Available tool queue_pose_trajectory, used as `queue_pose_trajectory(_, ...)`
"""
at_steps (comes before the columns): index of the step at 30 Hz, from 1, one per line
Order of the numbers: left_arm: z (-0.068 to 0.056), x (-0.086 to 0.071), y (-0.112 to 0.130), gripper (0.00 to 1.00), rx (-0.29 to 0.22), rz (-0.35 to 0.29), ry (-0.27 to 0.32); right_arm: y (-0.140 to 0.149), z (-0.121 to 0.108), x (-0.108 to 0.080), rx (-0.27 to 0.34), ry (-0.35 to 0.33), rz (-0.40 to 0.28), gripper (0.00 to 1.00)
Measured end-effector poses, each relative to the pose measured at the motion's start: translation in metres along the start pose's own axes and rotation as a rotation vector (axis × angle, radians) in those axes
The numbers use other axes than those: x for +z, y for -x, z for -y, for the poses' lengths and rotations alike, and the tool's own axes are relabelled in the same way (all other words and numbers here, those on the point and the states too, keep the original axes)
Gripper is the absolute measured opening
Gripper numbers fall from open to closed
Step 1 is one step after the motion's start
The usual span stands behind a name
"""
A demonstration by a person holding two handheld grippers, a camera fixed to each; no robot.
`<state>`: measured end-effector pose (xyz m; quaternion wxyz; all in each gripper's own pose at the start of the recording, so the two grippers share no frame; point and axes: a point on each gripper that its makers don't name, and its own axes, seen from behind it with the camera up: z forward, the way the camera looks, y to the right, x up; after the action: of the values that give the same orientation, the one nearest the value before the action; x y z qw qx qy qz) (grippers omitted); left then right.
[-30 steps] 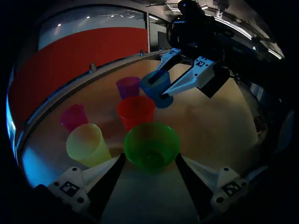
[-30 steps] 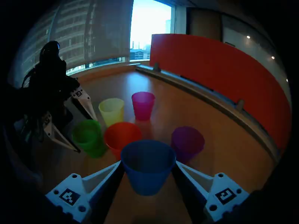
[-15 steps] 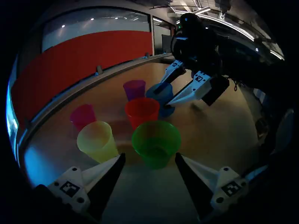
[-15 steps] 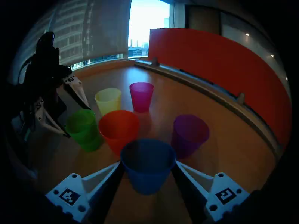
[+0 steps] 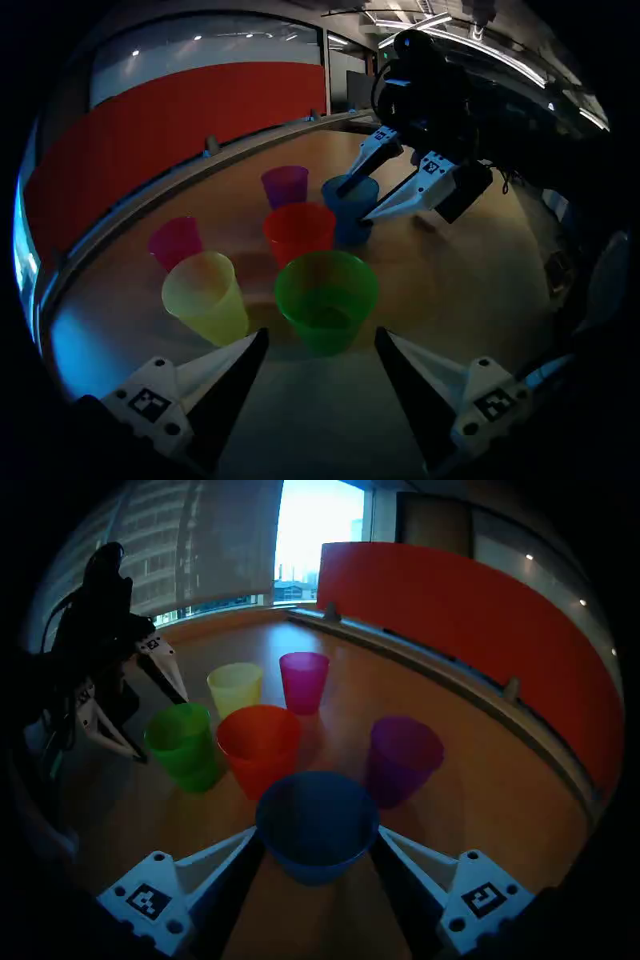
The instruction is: Pour water
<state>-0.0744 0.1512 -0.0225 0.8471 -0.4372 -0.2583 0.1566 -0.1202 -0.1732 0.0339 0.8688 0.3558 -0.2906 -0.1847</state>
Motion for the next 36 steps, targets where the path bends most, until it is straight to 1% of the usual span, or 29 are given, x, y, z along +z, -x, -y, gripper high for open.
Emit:
queue_pose_trajectory(3, -0.001, 0.000, -0.001, 0.99, -0.001, -0.001, 0.000, 0.003, 0.000, -0.001, 0.003, 0.004, 0.006, 0.91)
queue_pose_trajectory(7, -0.003, -0.001, -0.001, 0.99, -0.011, -0.004, -0.002, 0.003, -0.001, -0.003, 0.010, 0.017, 0.006, 0.98)
queue_pose_trajectory(12, -0.003, -0.005, -0.001, 0.99, -0.017, -0.005, -0.011, 0.004, 0.000, -0.009, 0.020, 0.018, 0.004, 0.98)
queue_pose_trajectory(16, 0.000, -0.013, -0.002, 0.99, -0.023, -0.012, -0.029, 0.007, 0.000, -0.019, 0.018, 0.027, 0.004, 0.98)
queue_pose_trajectory(20, 0.003, -0.022, -0.005, 0.99, -0.045, -0.029, -0.055, 0.009, 0.001, -0.030, 0.017, 0.044, -0.003, 0.98)
queue_pose_trajectory(24, 0.006, -0.034, -0.009, 0.99, -0.064, -0.054, -0.091, 0.011, 0.002, -0.043, 0.028, 0.062, -0.016, 0.98)
queue_pose_trajectory(33, 0.013, -0.064, -0.015, 0.99, -0.095, -0.111, -0.184, 0.009, 0.003, -0.078, 0.073, 0.105, -0.070, 0.98)
queue_pose_trajectory(36, 0.019, -0.074, -0.017, 0.99, -0.102, -0.132, -0.227, 0.009, 0.002, -0.091, 0.085, 0.129, -0.092, 0.98)
